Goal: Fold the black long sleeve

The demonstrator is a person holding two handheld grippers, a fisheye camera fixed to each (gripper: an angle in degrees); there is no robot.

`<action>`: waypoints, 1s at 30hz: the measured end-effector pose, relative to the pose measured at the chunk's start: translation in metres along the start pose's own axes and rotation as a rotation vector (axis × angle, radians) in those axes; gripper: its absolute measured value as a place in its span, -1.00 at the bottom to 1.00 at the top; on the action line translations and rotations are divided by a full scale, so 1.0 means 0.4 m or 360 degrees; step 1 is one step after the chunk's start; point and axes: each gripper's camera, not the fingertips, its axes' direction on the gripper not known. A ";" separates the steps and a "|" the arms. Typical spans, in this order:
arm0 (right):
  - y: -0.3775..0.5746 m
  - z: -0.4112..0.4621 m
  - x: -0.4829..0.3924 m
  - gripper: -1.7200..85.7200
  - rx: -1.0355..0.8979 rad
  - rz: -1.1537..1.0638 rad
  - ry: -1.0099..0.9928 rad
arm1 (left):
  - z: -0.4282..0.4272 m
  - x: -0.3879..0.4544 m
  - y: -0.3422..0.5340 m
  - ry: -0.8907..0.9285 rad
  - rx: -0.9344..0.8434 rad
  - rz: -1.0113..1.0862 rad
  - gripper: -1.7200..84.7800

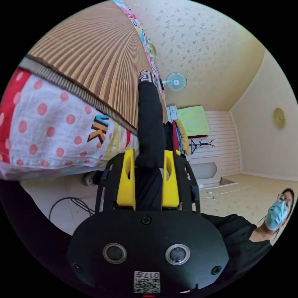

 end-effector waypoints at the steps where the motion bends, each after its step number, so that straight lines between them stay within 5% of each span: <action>1: 0.001 0.009 0.018 -0.58 -0.0067 0.0043 -0.0057 | 0.010 0.000 -0.002 0.0021 -0.0030 -0.0005 -0.75; 7: -0.025 0.085 0.090 -0.51 -0.0412 0.0131 -0.0003 | 0.017 0.022 0.002 0.0038 -0.0085 -0.0020 -0.84; 13: -0.027 0.092 0.105 -0.82 -0.0509 0.0115 0.0002 | 0.000 0.059 0.016 0.0142 -0.0103 -0.0030 -0.85; 22: 0.085 -0.061 -0.141 -0.93 -0.0490 -0.0213 -0.0466 | -0.136 0.309 0.060 0.0364 0.0003 0.0261 -0.86; 30: 0.024 0.155 -0.264 -0.95 -0.0701 -0.0276 -0.0508 | -0.319 0.338 0.028 0.0338 0.0207 0.0208 -0.86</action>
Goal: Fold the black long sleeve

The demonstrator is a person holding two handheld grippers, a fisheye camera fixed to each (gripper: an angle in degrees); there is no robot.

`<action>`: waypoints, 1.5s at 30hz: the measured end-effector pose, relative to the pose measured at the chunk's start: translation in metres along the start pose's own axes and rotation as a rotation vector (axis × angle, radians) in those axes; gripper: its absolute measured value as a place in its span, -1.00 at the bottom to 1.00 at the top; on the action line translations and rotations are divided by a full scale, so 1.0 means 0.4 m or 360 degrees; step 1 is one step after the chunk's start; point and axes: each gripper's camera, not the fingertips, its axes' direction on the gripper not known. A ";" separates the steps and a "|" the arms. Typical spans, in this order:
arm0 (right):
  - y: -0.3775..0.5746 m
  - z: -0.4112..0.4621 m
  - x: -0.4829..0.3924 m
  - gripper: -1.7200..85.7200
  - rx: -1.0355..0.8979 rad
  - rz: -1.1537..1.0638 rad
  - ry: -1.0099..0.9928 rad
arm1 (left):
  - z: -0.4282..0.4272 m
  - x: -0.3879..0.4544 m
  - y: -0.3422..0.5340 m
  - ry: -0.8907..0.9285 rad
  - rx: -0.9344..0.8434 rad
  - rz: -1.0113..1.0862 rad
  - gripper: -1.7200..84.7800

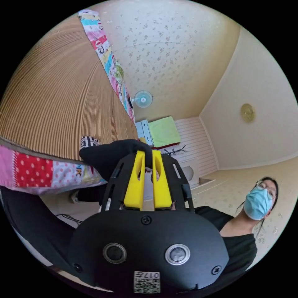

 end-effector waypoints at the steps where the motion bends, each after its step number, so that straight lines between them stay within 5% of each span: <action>1: -0.028 0.019 -0.003 -0.95 -0.0012 -0.0013 -0.0004 | -0.031 -0.002 -0.040 0.0008 0.0040 -0.0001 -0.86; 7: -0.359 0.315 -0.234 -0.95 -0.0090 -0.0425 0.0077 | -0.296 0.179 -0.362 0.0103 0.0196 0.0160 -0.86; 13: -0.493 0.780 -0.541 -0.95 -0.0129 -0.1176 0.0283 | -0.646 0.566 -0.535 -0.0416 0.0359 0.0630 -0.86; 17: -0.509 1.074 -0.421 -0.95 -0.0188 -0.1216 0.0349 | -0.801 0.512 -0.484 -0.0709 0.0492 0.0469 -0.85; 24: -0.382 1.361 0.017 -0.93 -0.0465 -0.0890 0.0391 | -0.899 0.125 -0.201 -0.0739 0.0818 -0.0117 -0.81; 28: -0.228 1.285 0.063 -0.94 -0.0593 -0.1028 0.0261 | -0.817 0.123 0.046 -0.0881 0.1133 0.0065 -0.81; 32: -0.063 1.069 0.162 -0.95 -0.0686 -0.0954 0.0738 | -0.560 0.223 0.255 -0.1379 0.1287 0.0265 -0.84; 37: 0.097 0.657 0.338 -0.95 -0.0456 -0.0395 0.1226 | -0.089 0.211 0.278 -0.1639 0.0864 0.0640 -0.97; 41: 0.295 0.230 0.338 -0.94 0.0397 0.0165 0.1391 | 0.337 0.117 0.253 -0.1645 0.0494 0.0814 -0.98; 45: 0.551 -0.002 0.238 -0.89 0.1320 0.0146 0.1287 | 0.759 0.005 0.224 -0.1751 -0.0223 0.1105 -0.98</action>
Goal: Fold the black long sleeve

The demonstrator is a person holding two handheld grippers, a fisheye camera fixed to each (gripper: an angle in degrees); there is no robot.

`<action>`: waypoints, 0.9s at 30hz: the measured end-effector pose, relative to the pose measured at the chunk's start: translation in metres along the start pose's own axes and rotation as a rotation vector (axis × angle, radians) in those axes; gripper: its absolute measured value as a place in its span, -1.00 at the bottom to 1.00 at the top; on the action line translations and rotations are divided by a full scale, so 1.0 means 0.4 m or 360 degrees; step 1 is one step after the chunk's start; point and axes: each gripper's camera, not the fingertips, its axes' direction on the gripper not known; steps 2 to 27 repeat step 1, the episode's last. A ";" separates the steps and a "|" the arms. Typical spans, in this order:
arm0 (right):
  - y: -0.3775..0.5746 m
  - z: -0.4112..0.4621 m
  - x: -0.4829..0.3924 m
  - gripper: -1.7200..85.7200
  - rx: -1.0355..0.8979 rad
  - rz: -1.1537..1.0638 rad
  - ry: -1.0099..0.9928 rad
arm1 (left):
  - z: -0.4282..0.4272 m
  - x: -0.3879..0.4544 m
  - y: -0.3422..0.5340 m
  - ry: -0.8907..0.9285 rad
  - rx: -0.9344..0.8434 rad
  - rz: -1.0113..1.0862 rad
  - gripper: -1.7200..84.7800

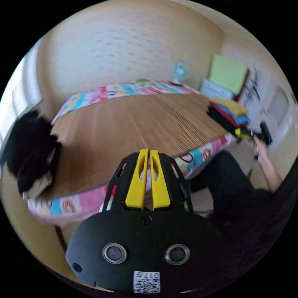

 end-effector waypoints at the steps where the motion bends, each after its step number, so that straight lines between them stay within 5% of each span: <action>1: -0.002 -0.026 0.013 -0.88 0.0062 0.0029 0.0045 | 0.085 0.093 -0.032 0.0097 -0.0100 0.0230 -0.98; 27: -0.002 -0.026 0.013 -0.88 0.0062 0.0029 0.0045 | 0.085 0.093 -0.032 0.0097 -0.0100 0.0230 -0.98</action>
